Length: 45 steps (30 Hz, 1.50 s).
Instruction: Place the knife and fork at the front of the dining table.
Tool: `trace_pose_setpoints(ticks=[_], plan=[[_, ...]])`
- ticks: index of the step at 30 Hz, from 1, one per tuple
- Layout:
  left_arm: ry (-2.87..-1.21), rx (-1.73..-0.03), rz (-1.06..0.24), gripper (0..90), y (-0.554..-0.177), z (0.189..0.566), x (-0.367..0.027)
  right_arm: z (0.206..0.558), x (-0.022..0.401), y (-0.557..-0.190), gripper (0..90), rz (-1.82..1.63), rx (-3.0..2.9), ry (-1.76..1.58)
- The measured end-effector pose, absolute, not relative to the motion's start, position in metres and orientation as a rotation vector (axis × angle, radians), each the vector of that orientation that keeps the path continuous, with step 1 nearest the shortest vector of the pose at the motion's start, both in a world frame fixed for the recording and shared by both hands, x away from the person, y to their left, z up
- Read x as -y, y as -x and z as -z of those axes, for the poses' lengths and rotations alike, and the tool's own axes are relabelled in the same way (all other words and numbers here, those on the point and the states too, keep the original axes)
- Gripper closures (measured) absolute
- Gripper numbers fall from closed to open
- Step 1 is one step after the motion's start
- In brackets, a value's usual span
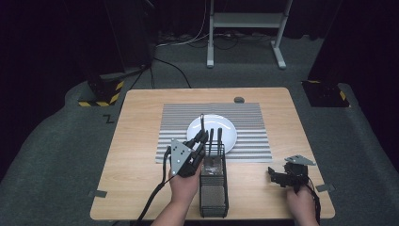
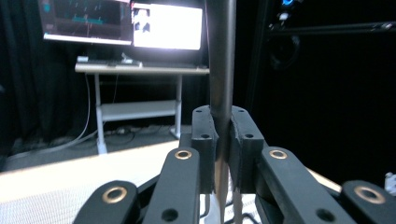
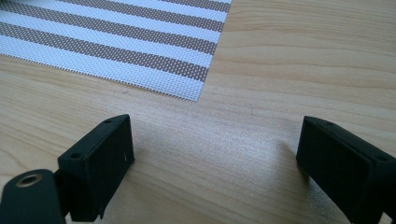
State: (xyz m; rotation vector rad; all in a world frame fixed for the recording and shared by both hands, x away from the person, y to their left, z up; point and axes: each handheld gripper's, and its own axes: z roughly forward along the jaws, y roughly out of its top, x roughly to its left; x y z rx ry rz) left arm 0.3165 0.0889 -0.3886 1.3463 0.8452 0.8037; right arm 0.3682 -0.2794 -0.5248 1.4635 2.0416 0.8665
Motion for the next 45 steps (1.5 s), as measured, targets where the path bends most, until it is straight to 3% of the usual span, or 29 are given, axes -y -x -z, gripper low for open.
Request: trace_pose_setpoints(ticks=[11, 19, 31, 45], plan=[[-1.279, -0.778, -0.832, 82.0, -0.303, 0.347, -0.106, 0.525, 0.279, -0.368, 10.6, -0.867, -2.042, -1.464], [-1.274, -0.797, -0.87, 82.0, -0.299, 0.339, -0.125, 0.525, 0.279, -0.368, 10.5, -0.867, -2.043, -1.463], [-1.32, -0.912, -0.862, 82.0, -0.314, 0.367, -0.159, 0.525, 0.279, -0.368, 10.6, -0.868, -2.043, -1.463], [-1.383, -0.999, -0.851, 82.1, -0.339, 0.393, -0.174, 0.525, 0.279, -0.368, 10.5, -0.87, -2.044, -1.463]])
